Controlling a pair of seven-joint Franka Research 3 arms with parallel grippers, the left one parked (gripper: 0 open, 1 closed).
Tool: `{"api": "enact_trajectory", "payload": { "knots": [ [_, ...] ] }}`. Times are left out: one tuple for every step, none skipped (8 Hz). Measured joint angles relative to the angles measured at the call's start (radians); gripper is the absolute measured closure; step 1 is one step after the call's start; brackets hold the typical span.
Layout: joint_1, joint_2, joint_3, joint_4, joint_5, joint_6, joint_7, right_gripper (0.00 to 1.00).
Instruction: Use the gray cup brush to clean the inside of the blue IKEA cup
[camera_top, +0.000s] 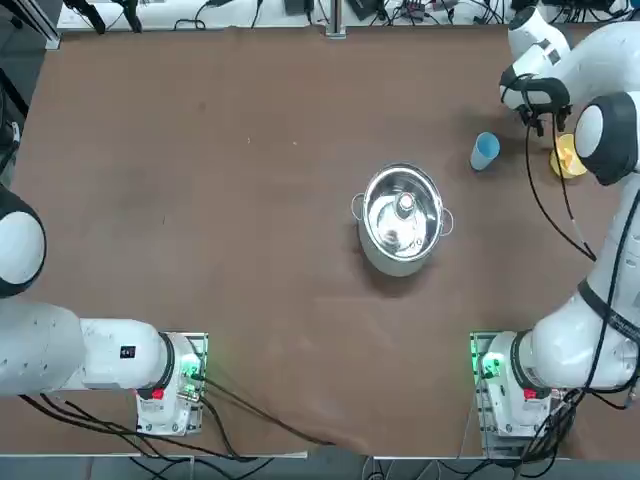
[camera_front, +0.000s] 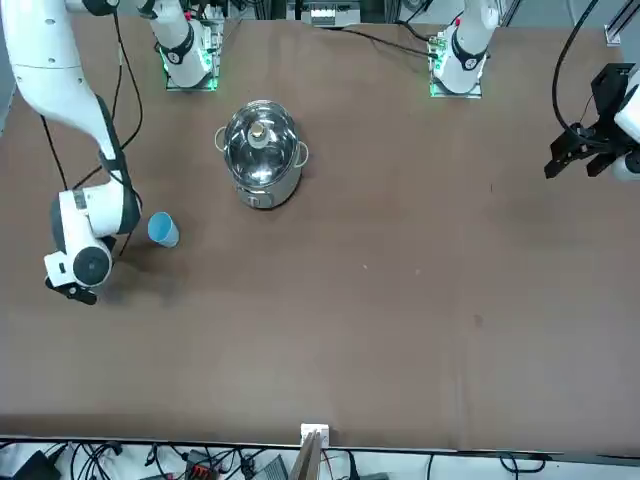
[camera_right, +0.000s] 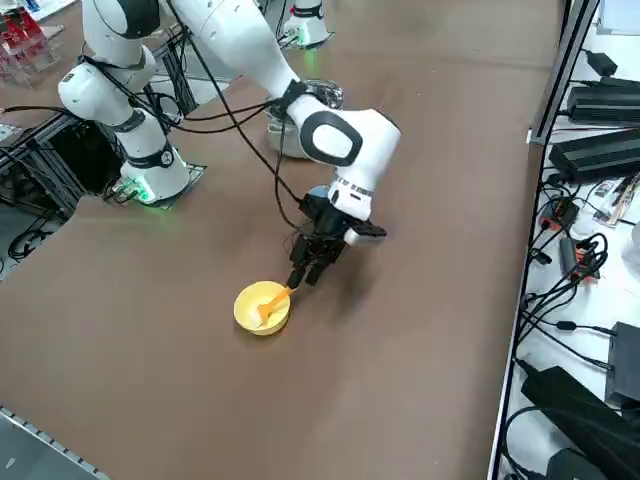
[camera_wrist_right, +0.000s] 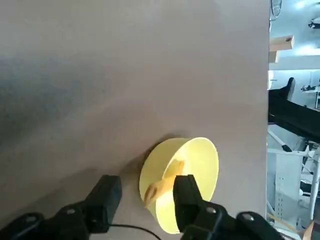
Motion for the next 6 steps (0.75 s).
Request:
{"api": "enact_trajectory", "payload": {
  "knots": [
    [-0.001, 0.002, -0.006, 0.0, 0.0, 0.0, 0.014, 0.37],
    [-0.002, 0.004, -0.007, 0.0, 0.0, -0.001, 0.034, 0.39],
    [-0.002, 0.008, -0.007, 0.0, 0.0, -0.001, 0.046, 0.43],
    [-0.002, 0.01, -0.007, 0.0, 0.0, -0.005, 0.05, 0.44],
    [-0.002, 0.012, -0.007, 0.0, 0.0, -0.012, 0.057, 0.45],
    [-0.002, 0.013, -0.007, 0.0, 0.0, -0.015, 0.063, 0.48]
  ]
}}
